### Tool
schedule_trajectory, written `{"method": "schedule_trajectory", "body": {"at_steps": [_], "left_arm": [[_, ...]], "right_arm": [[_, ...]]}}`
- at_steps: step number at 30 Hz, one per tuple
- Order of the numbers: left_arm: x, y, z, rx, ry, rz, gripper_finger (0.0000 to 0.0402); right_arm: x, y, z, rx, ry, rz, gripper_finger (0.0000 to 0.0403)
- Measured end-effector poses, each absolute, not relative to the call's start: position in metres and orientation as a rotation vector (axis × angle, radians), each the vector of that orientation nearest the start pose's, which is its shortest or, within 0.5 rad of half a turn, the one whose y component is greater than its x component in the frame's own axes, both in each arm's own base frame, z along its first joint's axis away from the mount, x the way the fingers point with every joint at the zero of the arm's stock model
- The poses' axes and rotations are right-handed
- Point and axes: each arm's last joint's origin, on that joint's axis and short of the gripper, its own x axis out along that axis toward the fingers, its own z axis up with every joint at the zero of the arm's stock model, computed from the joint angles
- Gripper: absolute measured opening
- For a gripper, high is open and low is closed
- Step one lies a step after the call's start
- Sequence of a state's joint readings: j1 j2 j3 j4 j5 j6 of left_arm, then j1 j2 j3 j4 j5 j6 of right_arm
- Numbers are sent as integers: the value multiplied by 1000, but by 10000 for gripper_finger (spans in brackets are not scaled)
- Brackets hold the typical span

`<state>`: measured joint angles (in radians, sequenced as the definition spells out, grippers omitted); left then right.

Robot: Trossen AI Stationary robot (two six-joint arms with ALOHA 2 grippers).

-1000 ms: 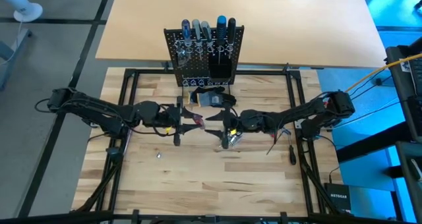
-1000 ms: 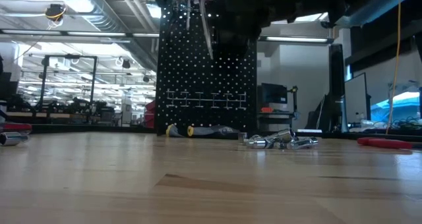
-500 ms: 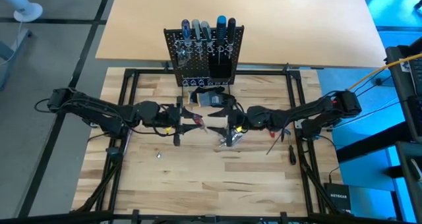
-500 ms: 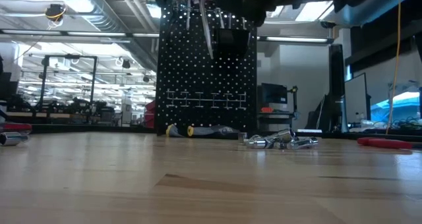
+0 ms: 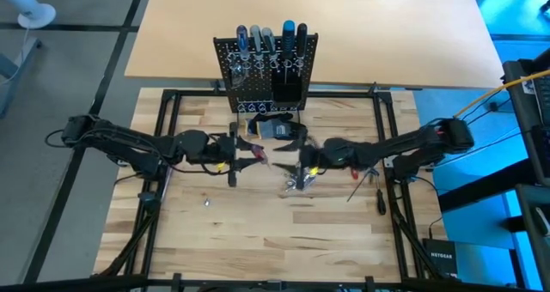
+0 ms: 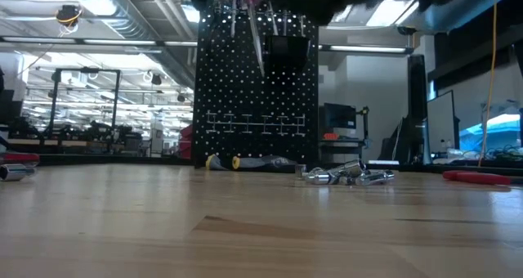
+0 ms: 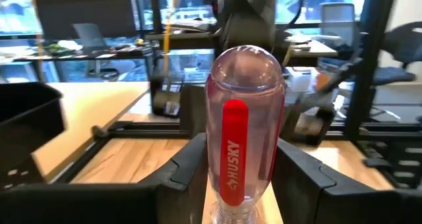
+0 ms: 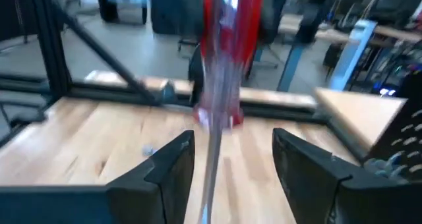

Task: Hang tools onto peg board
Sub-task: Hang the red screwdriver on the pegboard

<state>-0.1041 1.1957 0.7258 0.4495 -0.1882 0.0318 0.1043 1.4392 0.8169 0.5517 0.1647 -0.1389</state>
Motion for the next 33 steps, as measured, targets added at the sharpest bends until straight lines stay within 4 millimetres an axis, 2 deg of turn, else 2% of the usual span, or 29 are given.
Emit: {"method": "schedule_trajectory", "body": {"at_steps": [2,4,9,14,25,29,33], "left_arm": [[264,-19,290,35,23,99,123],[265,-16,289,37,25,113,123],[265,-4,289,28,33,160,123],[264,6,286,20,62,281,123],[254,19,286,177,158,856,123],[251,27,287,174,162,995,123],[250,33,286,180,168,1024,123]], "right_arm": [[301,27,284,-149,37,-59,198],[288,25,294,-162,59,-68,198],[263,20,296,-170,232,-126,198],[254,20,274,-87,361,-140,198],[242,19,230,-1,451,-154,198],[242,18,228,-9,405,-184,198],[243,18,231,-18,370,-180,198]]}}
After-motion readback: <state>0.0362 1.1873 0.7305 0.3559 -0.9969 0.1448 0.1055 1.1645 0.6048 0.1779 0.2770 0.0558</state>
